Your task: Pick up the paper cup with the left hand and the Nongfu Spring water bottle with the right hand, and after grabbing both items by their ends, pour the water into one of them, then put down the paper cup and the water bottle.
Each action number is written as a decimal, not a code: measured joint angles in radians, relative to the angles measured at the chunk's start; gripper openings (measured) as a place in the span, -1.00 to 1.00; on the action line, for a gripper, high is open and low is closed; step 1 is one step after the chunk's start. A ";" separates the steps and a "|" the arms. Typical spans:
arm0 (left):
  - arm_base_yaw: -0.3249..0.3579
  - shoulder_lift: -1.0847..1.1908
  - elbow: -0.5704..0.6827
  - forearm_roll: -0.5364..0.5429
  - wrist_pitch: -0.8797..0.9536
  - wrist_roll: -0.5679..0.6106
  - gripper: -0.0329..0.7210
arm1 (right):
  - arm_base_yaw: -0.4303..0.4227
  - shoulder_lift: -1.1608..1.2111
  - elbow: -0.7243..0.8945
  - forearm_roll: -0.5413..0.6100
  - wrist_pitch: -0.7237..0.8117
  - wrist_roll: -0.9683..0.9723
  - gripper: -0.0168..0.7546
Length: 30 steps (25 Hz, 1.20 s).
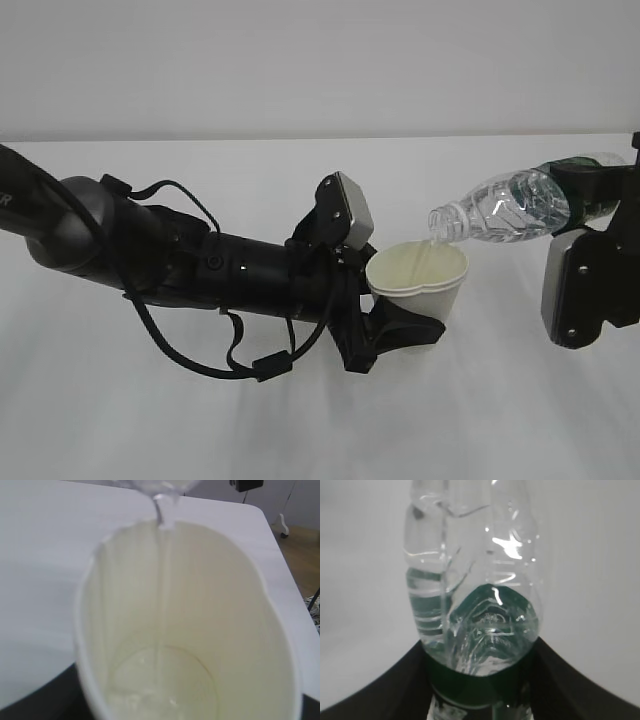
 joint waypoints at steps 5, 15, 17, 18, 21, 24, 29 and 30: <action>0.000 0.000 0.000 0.000 0.000 0.000 0.28 | 0.000 0.000 0.000 0.000 0.000 0.000 0.09; 0.000 0.000 0.000 0.000 0.000 0.000 0.28 | 0.000 0.000 0.000 0.000 -0.004 0.000 0.09; 0.000 0.000 0.000 0.000 0.000 0.000 0.28 | 0.000 0.000 0.000 0.000 -0.005 0.000 0.09; 0.000 0.000 0.000 0.000 0.000 0.000 0.28 | 0.000 0.000 0.000 0.000 -0.005 0.000 0.09; 0.000 0.000 0.000 0.000 0.000 0.000 0.28 | 0.000 0.000 0.000 0.000 -0.005 0.000 0.09; 0.000 0.000 0.000 0.000 0.000 0.000 0.28 | 0.000 0.000 0.000 0.000 -0.007 0.000 0.09; 0.000 0.000 0.000 0.000 0.000 0.000 0.28 | 0.000 0.000 0.000 0.000 -0.007 -0.001 0.09; 0.000 0.000 0.000 0.000 0.000 0.000 0.28 | 0.000 0.000 0.000 0.000 -0.007 -0.001 0.09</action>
